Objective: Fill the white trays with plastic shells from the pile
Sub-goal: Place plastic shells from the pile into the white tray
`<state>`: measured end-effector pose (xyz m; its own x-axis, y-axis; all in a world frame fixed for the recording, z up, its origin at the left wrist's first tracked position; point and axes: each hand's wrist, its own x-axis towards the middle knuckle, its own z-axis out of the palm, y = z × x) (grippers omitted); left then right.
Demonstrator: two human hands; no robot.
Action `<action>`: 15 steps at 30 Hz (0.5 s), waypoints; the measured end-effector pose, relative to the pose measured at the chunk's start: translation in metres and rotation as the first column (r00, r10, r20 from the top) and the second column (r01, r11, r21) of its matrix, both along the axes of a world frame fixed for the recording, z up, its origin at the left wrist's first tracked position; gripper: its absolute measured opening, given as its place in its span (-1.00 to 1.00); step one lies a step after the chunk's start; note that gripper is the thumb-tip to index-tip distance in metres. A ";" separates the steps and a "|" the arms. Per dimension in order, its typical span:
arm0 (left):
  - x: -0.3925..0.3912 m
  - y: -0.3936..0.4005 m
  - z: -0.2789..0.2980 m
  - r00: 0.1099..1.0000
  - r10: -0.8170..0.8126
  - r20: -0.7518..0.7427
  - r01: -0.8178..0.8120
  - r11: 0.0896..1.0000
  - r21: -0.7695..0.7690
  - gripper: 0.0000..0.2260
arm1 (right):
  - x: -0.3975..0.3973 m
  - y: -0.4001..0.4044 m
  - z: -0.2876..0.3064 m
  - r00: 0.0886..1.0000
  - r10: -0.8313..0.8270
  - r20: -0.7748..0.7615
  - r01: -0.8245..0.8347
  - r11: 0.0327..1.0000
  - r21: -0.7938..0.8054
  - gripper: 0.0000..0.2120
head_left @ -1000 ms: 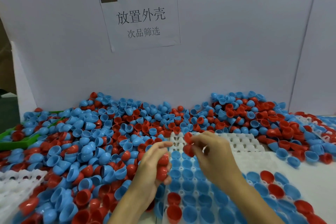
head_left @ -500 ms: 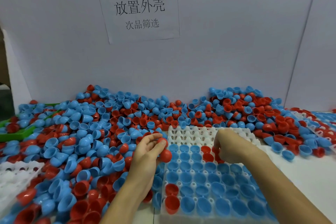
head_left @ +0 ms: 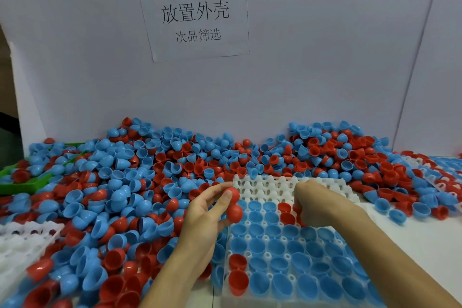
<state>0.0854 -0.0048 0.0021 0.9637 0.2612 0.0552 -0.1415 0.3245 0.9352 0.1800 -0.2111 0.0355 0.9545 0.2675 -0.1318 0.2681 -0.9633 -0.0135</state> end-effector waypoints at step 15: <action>0.002 -0.001 -0.007 0.993 -0.036 0.113 0.034 0.999 0.017 -0.76 | -0.039 0.021 0.001 0.983 0.067 0.168 -0.172 0.631 0.757 -0.76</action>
